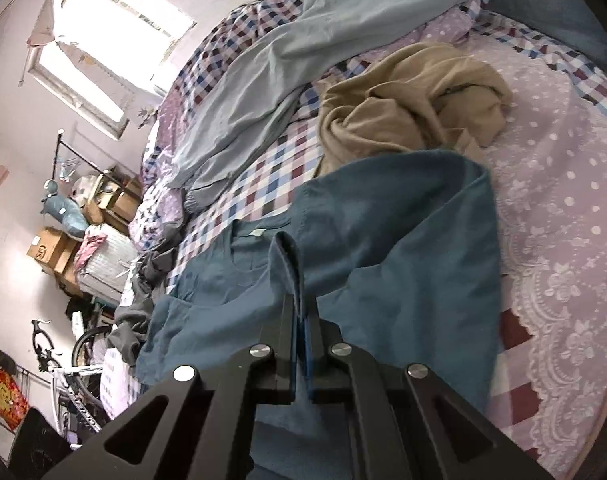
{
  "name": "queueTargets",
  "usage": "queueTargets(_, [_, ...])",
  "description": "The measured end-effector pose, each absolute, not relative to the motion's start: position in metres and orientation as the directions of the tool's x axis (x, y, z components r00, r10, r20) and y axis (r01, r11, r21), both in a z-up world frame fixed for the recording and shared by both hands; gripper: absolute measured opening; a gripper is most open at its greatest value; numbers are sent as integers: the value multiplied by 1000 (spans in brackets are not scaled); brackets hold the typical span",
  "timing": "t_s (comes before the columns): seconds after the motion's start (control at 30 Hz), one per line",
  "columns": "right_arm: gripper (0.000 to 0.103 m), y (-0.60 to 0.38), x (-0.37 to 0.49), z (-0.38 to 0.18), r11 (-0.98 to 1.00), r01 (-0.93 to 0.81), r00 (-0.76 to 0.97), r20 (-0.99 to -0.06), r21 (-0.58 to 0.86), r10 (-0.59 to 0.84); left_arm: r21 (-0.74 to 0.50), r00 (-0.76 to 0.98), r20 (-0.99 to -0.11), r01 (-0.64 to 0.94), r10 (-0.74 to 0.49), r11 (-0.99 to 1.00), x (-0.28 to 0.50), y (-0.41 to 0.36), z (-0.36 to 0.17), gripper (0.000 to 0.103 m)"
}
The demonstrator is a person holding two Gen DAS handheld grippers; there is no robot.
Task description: Fold clothes
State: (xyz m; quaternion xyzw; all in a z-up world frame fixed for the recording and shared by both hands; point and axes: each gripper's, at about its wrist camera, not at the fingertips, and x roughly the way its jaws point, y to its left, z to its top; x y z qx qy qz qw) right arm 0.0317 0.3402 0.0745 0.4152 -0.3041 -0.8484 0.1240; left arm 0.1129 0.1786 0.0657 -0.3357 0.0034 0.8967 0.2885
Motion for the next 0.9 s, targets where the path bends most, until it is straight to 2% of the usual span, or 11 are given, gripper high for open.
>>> queueTargets(0.5, [1,357,30,47,-813,-137,-567,-718,565,-403,-197,-537,-665,-544,519,-816,117,211,40,3])
queueTargets(0.63, [4,358,27,34,-846,-196,-525,-782,496,-336,-232,-496,-691,-537,526,-811,112,205,36,3])
queueTargets(0.73, [3,363,26,28,-852,-233,-511,-805,469,-303,-250,-473,-721,-503,505,-827,108,190,36,14])
queueTargets(0.8, [3,364,28,30,-857,-238,-515,-808,457,-288,-270,-465,-732,-473,499,-838,106,171,38,46])
queueTargets(0.87, [5,363,32,38,-875,-235,-536,-808,423,-247,-292,-471,-729,-443,497,-848,106,148,42,61])
queueTargets(0.9, [8,362,34,43,-879,-231,-549,-802,416,-236,-304,-477,-726,-424,496,-853,107,134,44,63])
